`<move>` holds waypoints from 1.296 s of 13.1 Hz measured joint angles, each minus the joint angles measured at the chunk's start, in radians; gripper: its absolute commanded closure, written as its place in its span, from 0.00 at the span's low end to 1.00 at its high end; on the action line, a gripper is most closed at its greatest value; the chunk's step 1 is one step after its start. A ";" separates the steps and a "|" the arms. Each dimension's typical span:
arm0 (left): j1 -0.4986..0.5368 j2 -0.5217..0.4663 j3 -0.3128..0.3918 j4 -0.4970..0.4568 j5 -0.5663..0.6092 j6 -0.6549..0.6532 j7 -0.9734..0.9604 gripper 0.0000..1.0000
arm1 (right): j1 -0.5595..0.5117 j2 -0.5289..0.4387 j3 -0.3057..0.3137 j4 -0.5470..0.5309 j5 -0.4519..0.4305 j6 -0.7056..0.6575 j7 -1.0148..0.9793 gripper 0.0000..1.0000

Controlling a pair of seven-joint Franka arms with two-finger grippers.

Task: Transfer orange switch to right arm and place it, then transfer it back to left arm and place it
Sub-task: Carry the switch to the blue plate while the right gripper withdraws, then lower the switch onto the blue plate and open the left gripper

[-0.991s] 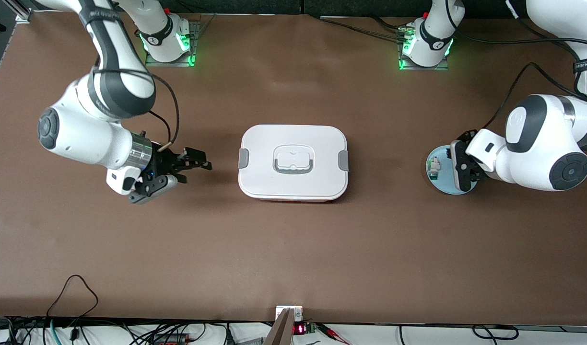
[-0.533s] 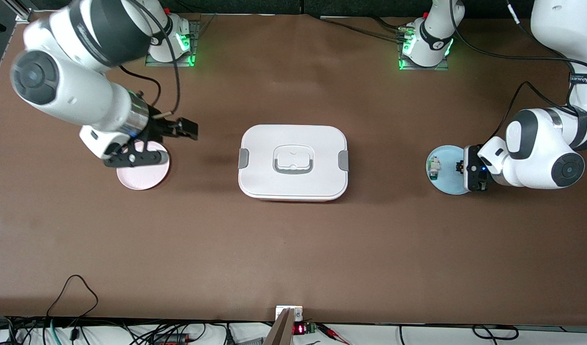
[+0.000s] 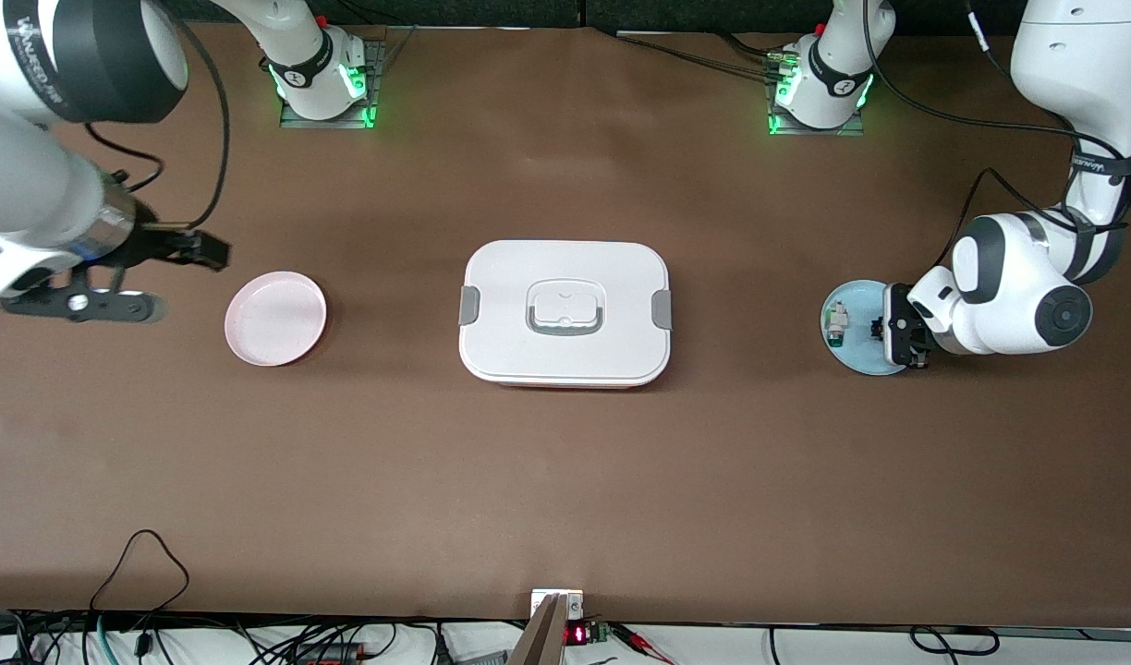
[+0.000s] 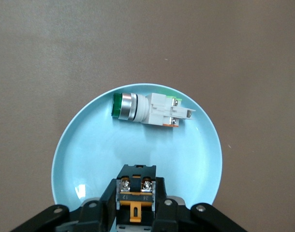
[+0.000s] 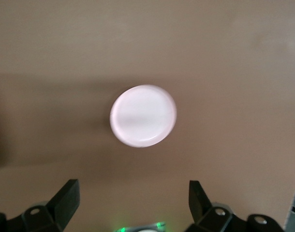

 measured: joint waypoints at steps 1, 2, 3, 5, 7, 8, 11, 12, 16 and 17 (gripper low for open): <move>0.000 0.004 0.000 -0.011 0.000 0.019 0.003 1.00 | -0.035 0.002 0.000 -0.001 0.019 0.009 -0.006 0.00; 0.000 0.009 -0.001 -0.020 0.000 0.038 0.005 1.00 | -0.071 0.003 0.000 -0.004 0.058 0.020 -0.012 0.00; 0.000 0.013 -0.001 -0.032 0.000 0.060 0.007 1.00 | -0.105 0.004 0.001 -0.008 0.093 0.037 -0.015 0.00; 0.000 0.023 -0.001 -0.056 0.000 0.102 0.012 0.94 | -0.162 0.007 0.001 -0.017 0.116 0.065 -0.030 0.00; 0.000 0.024 -0.001 -0.075 0.000 0.127 0.012 0.01 | -0.199 0.007 0.002 -0.028 0.117 0.078 -0.054 0.00; 0.001 0.023 -0.001 -0.077 0.000 0.130 0.012 0.00 | -0.217 0.003 0.002 -0.043 0.117 0.100 -0.061 0.00; 0.001 0.023 -0.001 -0.081 -0.001 0.133 0.012 0.00 | -0.237 -0.023 0.003 -0.096 0.117 0.126 -0.072 0.00; 0.001 0.022 -0.001 -0.080 -0.001 0.133 0.011 0.00 | -0.236 -0.034 0.006 -0.111 0.117 0.126 -0.077 0.00; 0.001 -0.006 -0.005 -0.041 -0.003 0.056 -0.070 0.00 | -0.236 -0.095 0.007 -0.217 0.117 0.187 -0.129 0.00; 0.001 -0.021 -0.006 -0.014 -0.003 -0.023 -0.129 0.00 | -0.237 -0.102 0.006 -0.231 0.117 0.200 -0.149 0.00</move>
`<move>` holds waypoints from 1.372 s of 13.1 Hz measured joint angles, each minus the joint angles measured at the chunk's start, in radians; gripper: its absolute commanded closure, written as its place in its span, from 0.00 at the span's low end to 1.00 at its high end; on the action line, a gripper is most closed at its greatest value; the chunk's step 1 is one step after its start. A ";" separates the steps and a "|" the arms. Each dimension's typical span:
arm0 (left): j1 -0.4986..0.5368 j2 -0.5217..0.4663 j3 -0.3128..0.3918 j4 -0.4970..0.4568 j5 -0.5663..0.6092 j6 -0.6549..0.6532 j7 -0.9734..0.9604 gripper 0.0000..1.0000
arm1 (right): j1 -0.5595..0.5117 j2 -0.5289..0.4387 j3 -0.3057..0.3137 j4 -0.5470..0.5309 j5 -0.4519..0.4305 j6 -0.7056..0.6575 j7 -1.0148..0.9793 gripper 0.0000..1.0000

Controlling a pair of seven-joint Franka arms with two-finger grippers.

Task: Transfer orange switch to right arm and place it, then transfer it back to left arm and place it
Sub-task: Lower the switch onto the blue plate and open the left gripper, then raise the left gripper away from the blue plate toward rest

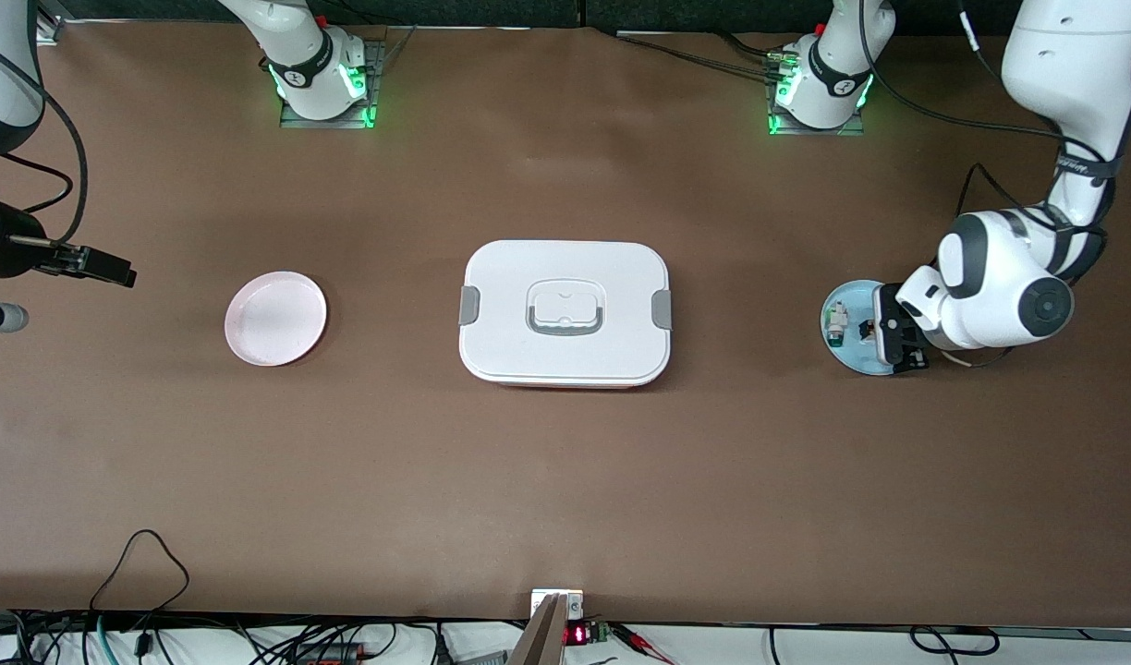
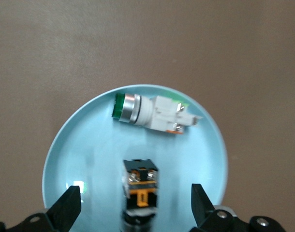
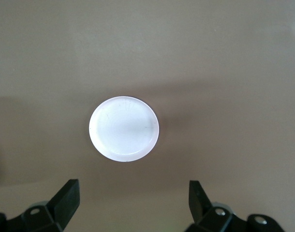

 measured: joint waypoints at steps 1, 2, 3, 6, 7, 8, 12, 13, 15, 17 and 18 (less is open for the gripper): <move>0.000 -0.018 -0.001 0.030 0.000 -0.078 -0.064 0.00 | 0.000 -0.005 -0.001 -0.010 0.000 0.016 -0.012 0.00; -0.001 -0.039 -0.003 0.054 0.000 -0.132 -0.128 0.00 | 0.000 -0.007 -0.001 -0.015 0.000 0.032 -0.023 0.00; -0.002 -0.062 -0.006 0.072 0.000 -0.166 -0.194 0.00 | 0.000 -0.010 -0.001 -0.020 0.000 0.042 -0.028 0.00; -0.005 -0.137 -0.018 0.119 0.000 -0.248 -0.406 0.00 | 0.000 -0.064 -0.001 -0.116 0.000 0.142 -0.031 0.00; -0.004 -0.154 -0.018 0.150 -0.005 -0.298 -0.483 0.00 | 0.000 -0.091 -0.001 -0.156 0.000 0.162 -0.033 0.00; -0.004 -0.165 -0.018 0.188 -0.013 -0.348 -0.575 0.00 | 0.001 -0.112 0.001 -0.178 0.000 0.163 -0.035 0.00; -0.004 -0.233 -0.027 0.266 -0.026 -0.446 -0.958 0.00 | 0.001 -0.135 0.003 -0.187 0.000 0.165 -0.036 0.00; -0.005 -0.258 -0.035 0.271 -0.026 -0.461 -1.077 0.00 | 0.001 -0.135 0.005 -0.179 0.000 0.166 -0.037 0.00; -0.007 -0.305 -0.046 0.291 -0.026 -0.496 -1.288 0.00 | 0.001 -0.135 0.004 -0.158 0.000 0.163 -0.037 0.00; -0.007 -0.335 -0.048 0.364 -0.024 -0.602 -1.464 0.00 | 0.001 -0.135 0.005 -0.149 0.000 0.156 -0.043 0.00; -0.007 -0.339 -0.050 0.392 -0.018 -0.639 -1.505 0.00 | 0.001 -0.135 0.007 -0.148 0.000 0.146 -0.044 0.00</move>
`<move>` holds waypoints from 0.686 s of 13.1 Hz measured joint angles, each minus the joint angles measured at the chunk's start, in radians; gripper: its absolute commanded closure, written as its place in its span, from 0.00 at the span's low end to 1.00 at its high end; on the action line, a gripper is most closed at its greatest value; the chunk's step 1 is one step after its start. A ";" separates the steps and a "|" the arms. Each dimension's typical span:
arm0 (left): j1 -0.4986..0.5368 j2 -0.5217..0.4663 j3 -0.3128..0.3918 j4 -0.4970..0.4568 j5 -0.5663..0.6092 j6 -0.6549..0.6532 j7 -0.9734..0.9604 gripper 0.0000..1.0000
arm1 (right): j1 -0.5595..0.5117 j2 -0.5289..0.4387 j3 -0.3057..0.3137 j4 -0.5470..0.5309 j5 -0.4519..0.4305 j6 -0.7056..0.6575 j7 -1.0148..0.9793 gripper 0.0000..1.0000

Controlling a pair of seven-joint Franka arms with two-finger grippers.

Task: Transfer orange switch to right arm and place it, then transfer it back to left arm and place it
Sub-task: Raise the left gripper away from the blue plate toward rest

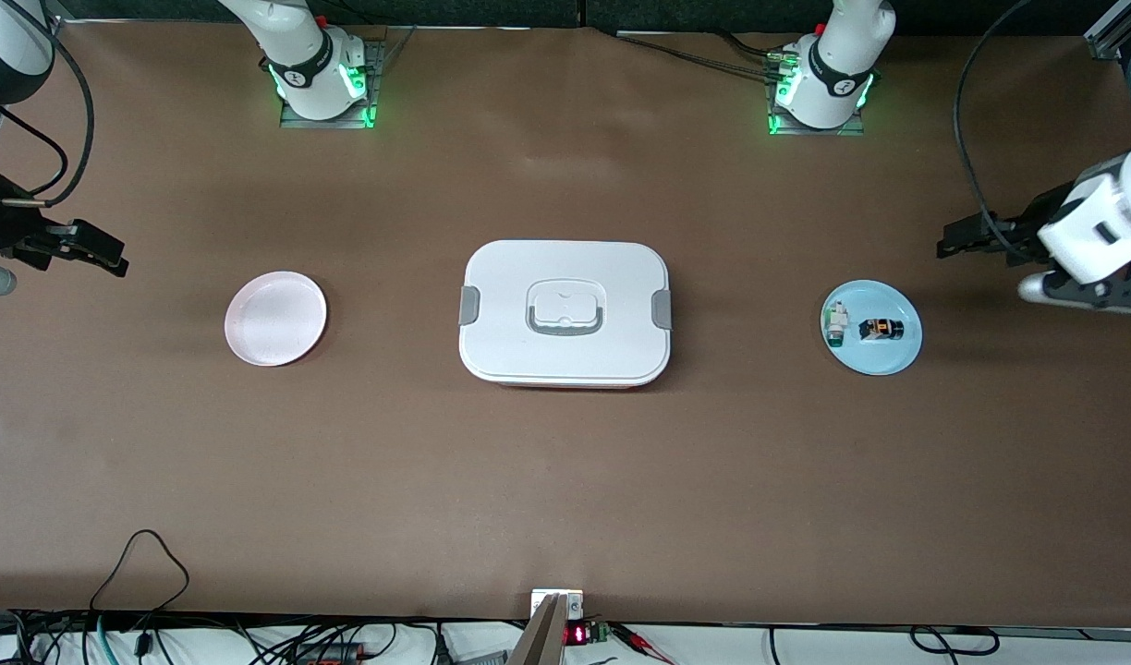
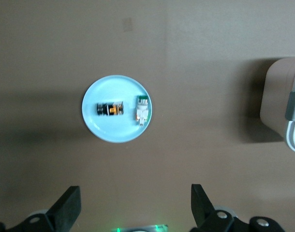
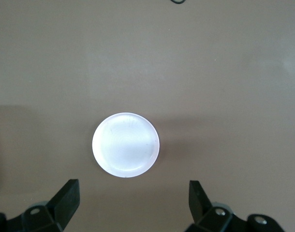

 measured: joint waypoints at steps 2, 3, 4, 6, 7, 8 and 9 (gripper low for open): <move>0.000 -0.017 -0.022 0.040 0.019 -0.049 -0.057 0.00 | 0.000 0.000 0.001 0.007 0.000 -0.022 0.000 0.00; 0.000 -0.033 -0.043 0.050 0.022 -0.070 -0.097 0.00 | 0.000 0.000 0.001 0.018 0.000 -0.032 0.000 0.00; 0.000 -0.052 -0.066 0.053 0.023 -0.086 -0.133 0.00 | 0.000 0.000 0.001 0.031 0.000 -0.041 0.000 0.00; -0.001 -0.086 -0.108 0.054 0.024 -0.093 -0.176 0.00 | 0.000 0.000 0.000 0.043 0.000 -0.062 0.000 0.00; -0.001 -0.091 -0.114 0.053 0.024 -0.092 -0.181 0.00 | 0.000 0.000 0.000 0.044 0.000 -0.067 0.000 0.00; 0.001 -0.092 -0.113 0.053 0.024 -0.087 -0.181 0.00 | -0.001 0.000 0.000 0.045 0.000 -0.068 -0.001 0.00; 0.003 -0.090 -0.112 0.053 0.024 -0.080 -0.181 0.00 | -0.001 0.000 0.000 0.046 0.000 -0.070 -0.001 0.00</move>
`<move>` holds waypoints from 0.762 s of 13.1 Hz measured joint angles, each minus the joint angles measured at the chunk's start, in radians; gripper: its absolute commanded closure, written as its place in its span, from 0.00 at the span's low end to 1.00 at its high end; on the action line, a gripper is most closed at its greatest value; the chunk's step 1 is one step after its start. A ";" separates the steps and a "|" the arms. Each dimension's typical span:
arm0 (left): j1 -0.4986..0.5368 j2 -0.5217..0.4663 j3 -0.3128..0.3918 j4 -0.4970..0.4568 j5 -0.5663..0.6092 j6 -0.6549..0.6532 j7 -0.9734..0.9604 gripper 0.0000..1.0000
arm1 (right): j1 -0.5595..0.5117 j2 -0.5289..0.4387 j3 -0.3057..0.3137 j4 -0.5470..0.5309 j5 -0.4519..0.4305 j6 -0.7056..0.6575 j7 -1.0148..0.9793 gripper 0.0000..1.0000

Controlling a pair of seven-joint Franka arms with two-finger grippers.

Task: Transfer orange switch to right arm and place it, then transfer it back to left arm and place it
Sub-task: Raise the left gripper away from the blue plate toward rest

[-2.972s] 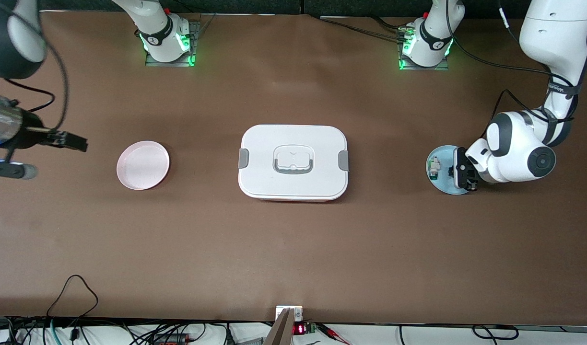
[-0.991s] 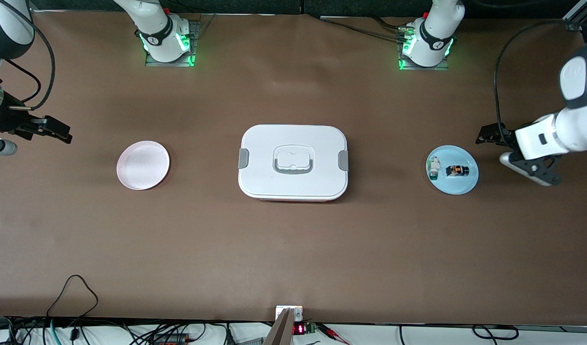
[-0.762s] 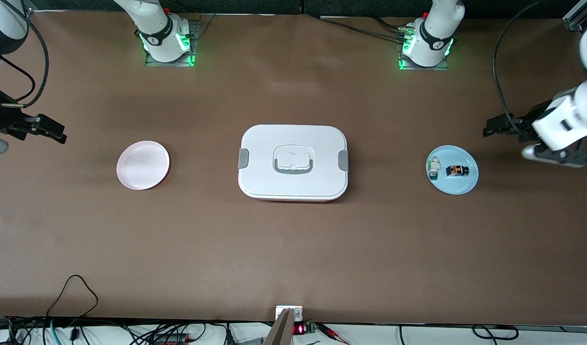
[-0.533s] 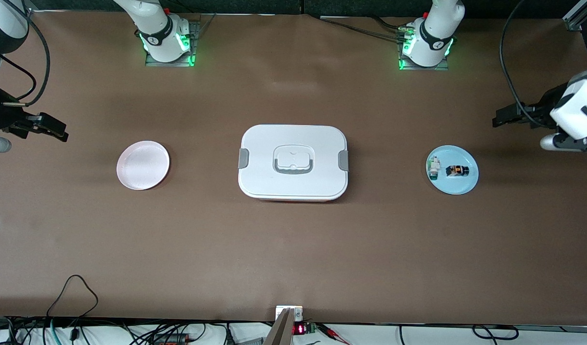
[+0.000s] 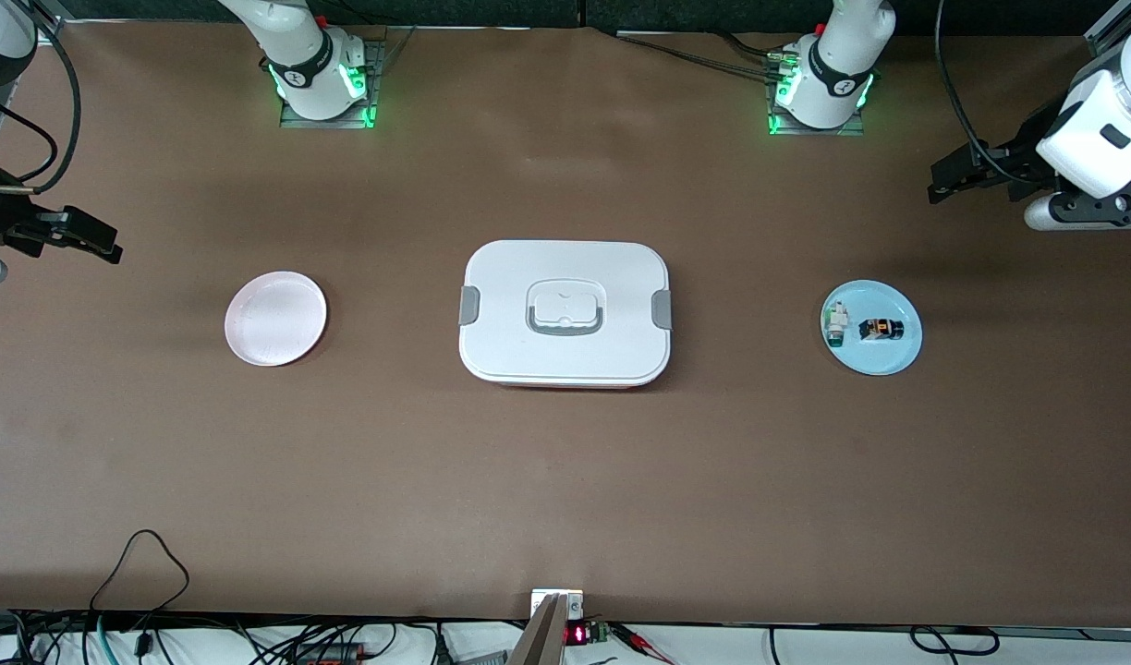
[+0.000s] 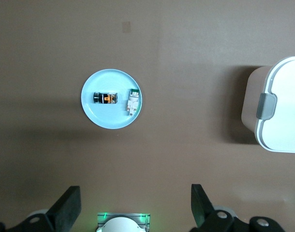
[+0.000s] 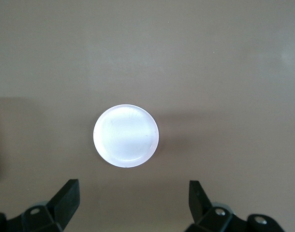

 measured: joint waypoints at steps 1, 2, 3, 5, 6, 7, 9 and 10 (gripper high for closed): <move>0.001 0.001 0.001 0.000 0.000 0.009 0.000 0.00 | 0.000 0.000 0.000 0.005 0.000 -0.005 0.000 0.00; -0.002 0.001 0.000 -0.001 0.000 0.018 0.002 0.00 | 0.000 0.000 0.000 0.011 0.000 -0.016 0.000 0.00; -0.014 0.001 0.000 -0.001 0.000 0.031 0.003 0.00 | 0.000 0.000 0.000 0.016 0.000 -0.023 0.000 0.00; -0.076 0.001 0.021 -0.001 0.000 0.070 0.001 0.00 | 0.000 0.000 -0.004 0.022 0.000 -0.028 0.000 0.00; -0.110 0.001 0.047 -0.001 0.001 0.082 0.003 0.00 | -0.001 0.000 -0.006 0.024 0.000 -0.031 0.000 0.00; -0.137 0.001 0.080 -0.001 0.001 0.086 0.021 0.00 | -0.001 0.000 -0.007 0.026 0.000 -0.034 0.000 0.00; -0.154 0.001 0.139 -0.002 0.001 0.090 0.095 0.00 | -0.001 0.000 -0.007 0.031 0.001 -0.040 0.000 0.00; -0.153 0.003 0.157 -0.003 0.001 0.090 0.111 0.00 | -0.001 0.000 -0.006 0.035 0.001 -0.043 0.000 0.00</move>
